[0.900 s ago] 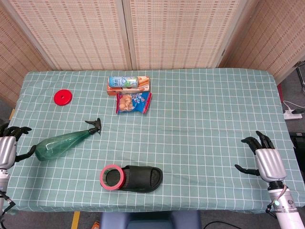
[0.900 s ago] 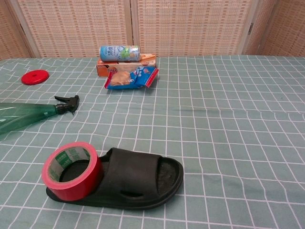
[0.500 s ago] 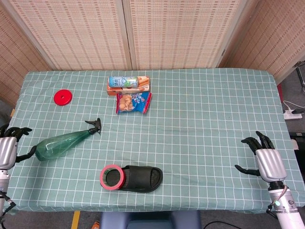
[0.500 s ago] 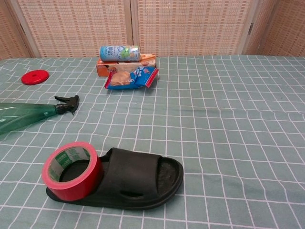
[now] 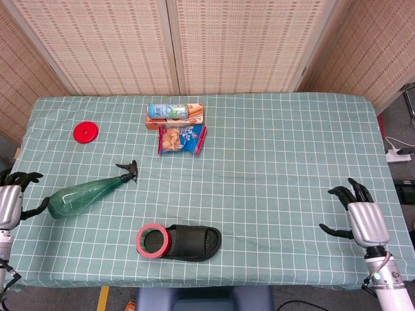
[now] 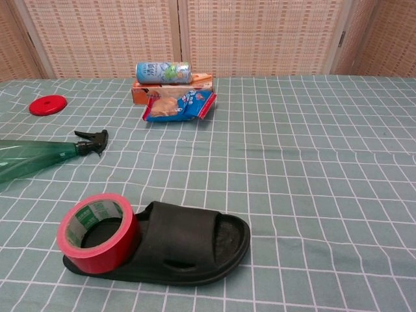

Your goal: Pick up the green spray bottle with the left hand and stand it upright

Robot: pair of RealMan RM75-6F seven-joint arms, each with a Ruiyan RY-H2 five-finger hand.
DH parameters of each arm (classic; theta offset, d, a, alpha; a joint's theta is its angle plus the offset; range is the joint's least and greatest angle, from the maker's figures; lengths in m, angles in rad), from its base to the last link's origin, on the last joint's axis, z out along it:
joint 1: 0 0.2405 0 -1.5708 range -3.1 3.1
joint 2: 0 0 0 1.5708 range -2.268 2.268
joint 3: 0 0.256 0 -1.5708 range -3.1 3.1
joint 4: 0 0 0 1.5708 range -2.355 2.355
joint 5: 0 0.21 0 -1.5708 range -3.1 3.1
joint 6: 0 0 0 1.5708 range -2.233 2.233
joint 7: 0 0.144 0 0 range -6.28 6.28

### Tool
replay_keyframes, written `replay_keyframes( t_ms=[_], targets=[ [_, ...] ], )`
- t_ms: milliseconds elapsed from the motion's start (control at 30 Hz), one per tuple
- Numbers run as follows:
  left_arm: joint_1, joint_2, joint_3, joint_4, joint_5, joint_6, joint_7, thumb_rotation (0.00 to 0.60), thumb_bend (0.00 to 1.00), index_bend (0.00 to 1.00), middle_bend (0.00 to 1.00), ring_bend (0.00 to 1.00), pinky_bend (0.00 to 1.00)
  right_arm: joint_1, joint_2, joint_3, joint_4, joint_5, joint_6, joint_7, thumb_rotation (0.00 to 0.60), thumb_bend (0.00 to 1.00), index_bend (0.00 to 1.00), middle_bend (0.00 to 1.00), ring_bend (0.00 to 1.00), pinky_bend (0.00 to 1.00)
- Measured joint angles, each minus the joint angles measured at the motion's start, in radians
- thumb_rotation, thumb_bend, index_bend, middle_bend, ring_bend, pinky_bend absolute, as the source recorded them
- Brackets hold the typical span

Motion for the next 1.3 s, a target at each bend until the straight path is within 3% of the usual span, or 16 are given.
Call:
replay_keyframes(
  t_ms=[200, 367, 500, 633, 800, 933, 1300],
  targets=[
    [0.002, 0.002, -0.01, -0.055, 0.011, 0.033, 0.014, 0.6, 0.26, 0.32, 0.38, 0.24, 0.11, 0.001, 0.001, 0.0, 0.0, 0.001, -0.002, 0.0, 0.6, 0.0, 0.28, 0.23, 0.0, 0.11],
    [-0.011, -0.007, -0.017, -0.189, 0.028, 0.048, 0.075, 0.6, 0.26, 0.35, 0.4, 0.27, 0.13, 0.001, 0.002, 0.0, -0.001, 0.0, -0.003, 0.004, 0.6, 0.0, 0.28, 0.23, 0.0, 0.1],
    [-0.045, -0.053, -0.023, -0.261, 0.035, 0.046, 0.211, 0.6, 0.26, 0.35, 0.41, 0.28, 0.14, 0.001, 0.005, -0.001, 0.0, -0.004, -0.003, 0.021, 0.6, 0.0, 0.28, 0.23, 0.0, 0.1],
    [-0.109, -0.164, -0.036, -0.281, 0.007, 0.021, 0.414, 0.6, 0.26, 0.34, 0.42, 0.28, 0.15, 0.001, 0.01, -0.003, 0.003, -0.008, -0.007, 0.044, 0.6, 0.0, 0.28, 0.23, 0.0, 0.11],
    [-0.205, -0.324, -0.054, -0.221, -0.087, -0.039, 0.628, 0.6, 0.26, 0.34, 0.42, 0.29, 0.14, 0.004, 0.02, -0.005, 0.004, -0.013, -0.017, 0.076, 0.6, 0.0, 0.28, 0.23, 0.0, 0.1],
    [-0.275, -0.432, -0.078, -0.104, -0.189, -0.073, 0.752, 0.6, 0.26, 0.35, 0.42, 0.29, 0.13, 0.008, 0.029, -0.007, 0.004, -0.013, -0.031, 0.095, 0.6, 0.0, 0.28, 0.23, 0.0, 0.1],
    [-0.375, -0.584, -0.157, 0.083, -0.416, -0.071, 0.948, 0.6, 0.26, 0.34, 0.4, 0.28, 0.12, 0.015, 0.037, -0.007, -0.004, -0.004, -0.048, 0.099, 0.6, 0.0, 0.28, 0.23, 0.0, 0.1]
  ],
)
